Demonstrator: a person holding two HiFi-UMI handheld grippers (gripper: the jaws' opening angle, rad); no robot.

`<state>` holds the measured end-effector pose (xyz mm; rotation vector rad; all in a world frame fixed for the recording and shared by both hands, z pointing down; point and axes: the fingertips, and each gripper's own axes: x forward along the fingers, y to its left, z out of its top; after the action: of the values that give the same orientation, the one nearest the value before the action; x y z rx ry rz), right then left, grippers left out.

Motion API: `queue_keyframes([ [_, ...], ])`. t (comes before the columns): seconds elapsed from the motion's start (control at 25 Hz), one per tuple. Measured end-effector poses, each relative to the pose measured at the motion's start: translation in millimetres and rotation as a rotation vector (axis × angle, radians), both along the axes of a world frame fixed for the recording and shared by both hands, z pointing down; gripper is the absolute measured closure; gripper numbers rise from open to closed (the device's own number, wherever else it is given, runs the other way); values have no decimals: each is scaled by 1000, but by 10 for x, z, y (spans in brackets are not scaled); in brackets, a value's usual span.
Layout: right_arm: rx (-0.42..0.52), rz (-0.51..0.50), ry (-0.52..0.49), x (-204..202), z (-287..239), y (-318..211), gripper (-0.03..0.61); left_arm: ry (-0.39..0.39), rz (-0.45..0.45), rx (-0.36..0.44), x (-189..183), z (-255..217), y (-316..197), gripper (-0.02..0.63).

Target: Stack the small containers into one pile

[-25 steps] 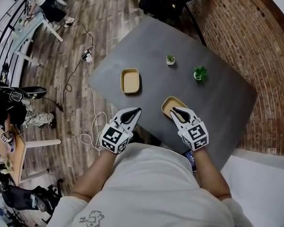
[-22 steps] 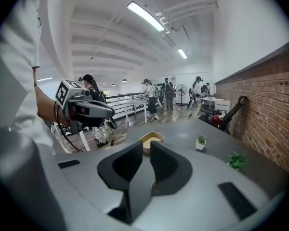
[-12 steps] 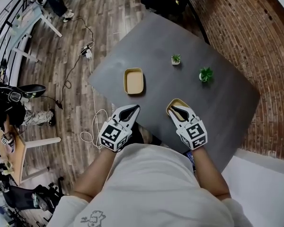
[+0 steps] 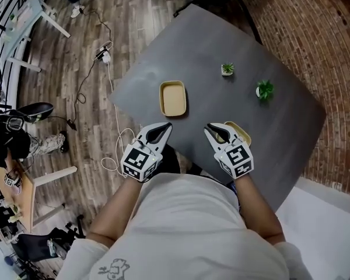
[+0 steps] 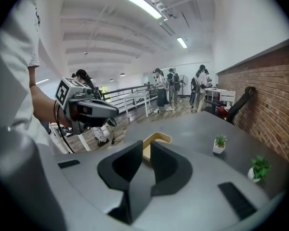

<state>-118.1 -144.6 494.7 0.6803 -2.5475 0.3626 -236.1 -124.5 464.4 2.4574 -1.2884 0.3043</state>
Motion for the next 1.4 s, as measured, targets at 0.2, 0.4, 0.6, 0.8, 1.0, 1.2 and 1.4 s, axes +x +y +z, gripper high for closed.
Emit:
queue_keyframes([
  [0.2, -43, -3, 22, -286, 175, -158, 525, 12, 0, -15, -247, 85, -198, 603],
  [0.4, -85, 6, 43, -557, 351, -324, 523, 24, 13, -33, -469, 191, -384, 603],
  [0.6, -131, 23, 75, -728, 571, -510, 522, 39, 39, -59, -596, 341, -565, 603],
  [0.8, -184, 76, 92, -820, 789, -706, 520, 38, 65, -96, -675, 568, -723, 603],
  [1.0, -231, 118, 107, -901, 1015, -871, 517, 36, 84, -136, -741, 758, -819, 603],
  [1.2, -269, 155, 132, -932, 1274, -1008, 515, 47, 82, -177, -798, 952, -895, 603],
  [1.4, -328, 233, 131, -941, 1480, -1153, 512, 54, 98, -213, -801, 1102, -954, 603],
])
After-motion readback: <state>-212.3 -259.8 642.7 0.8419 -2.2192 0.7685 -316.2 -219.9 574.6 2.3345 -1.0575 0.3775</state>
